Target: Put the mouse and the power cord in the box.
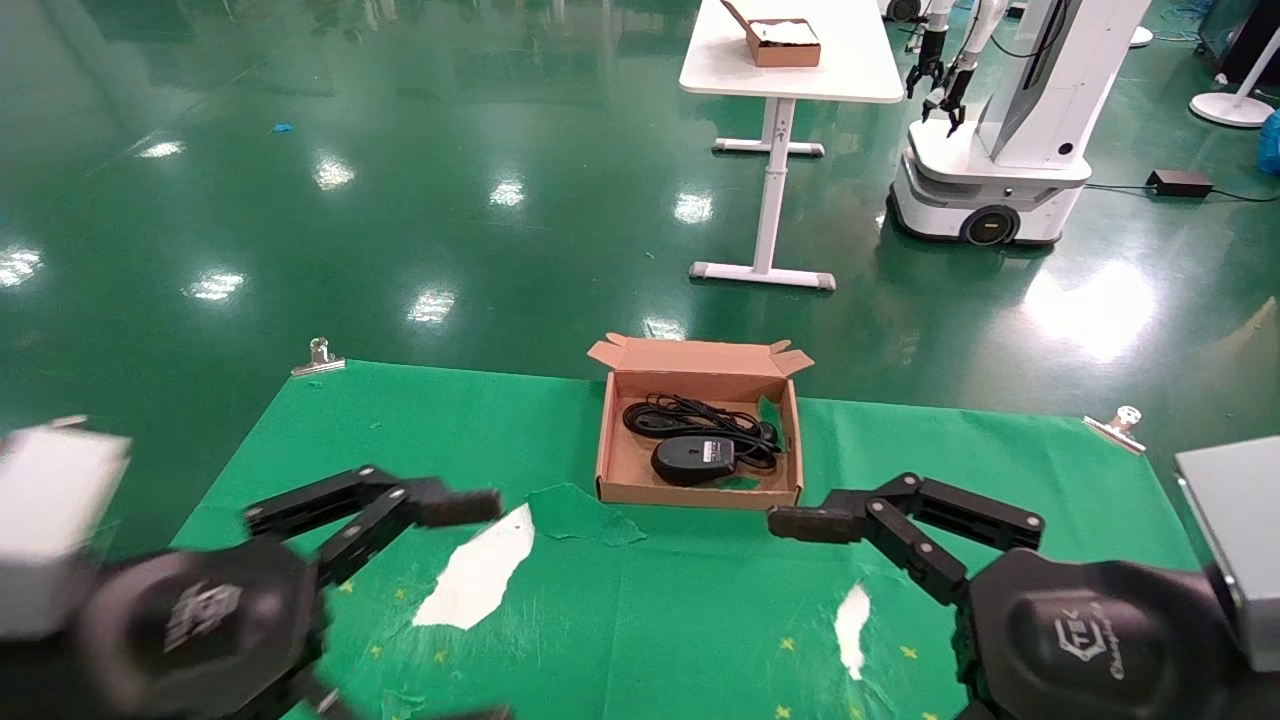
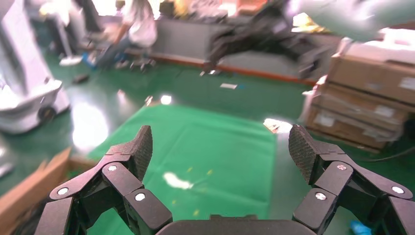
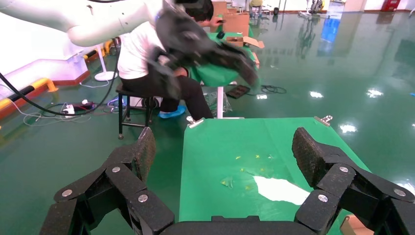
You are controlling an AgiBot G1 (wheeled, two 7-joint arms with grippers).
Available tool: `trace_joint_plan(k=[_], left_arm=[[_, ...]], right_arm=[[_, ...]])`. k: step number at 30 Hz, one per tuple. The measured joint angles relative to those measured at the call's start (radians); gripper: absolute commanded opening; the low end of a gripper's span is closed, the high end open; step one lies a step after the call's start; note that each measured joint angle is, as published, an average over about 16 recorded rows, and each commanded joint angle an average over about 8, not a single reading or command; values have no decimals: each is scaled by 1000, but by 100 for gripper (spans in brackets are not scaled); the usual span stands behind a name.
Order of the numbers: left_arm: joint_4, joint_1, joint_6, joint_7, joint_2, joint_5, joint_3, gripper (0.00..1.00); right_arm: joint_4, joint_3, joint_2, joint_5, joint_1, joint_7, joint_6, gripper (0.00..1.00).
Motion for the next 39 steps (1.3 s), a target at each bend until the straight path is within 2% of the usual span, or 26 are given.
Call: trace_joint_plan(k=[10,39], left_arm=[[-33,35,50,15,-24,-60,-50,100],[-16,18,24,9,-12,-29,-25,100]], right_arm=[[2,1,2,3,-2,0,-2,100],[-2,-1,-1,-2,1,0,2,100]])
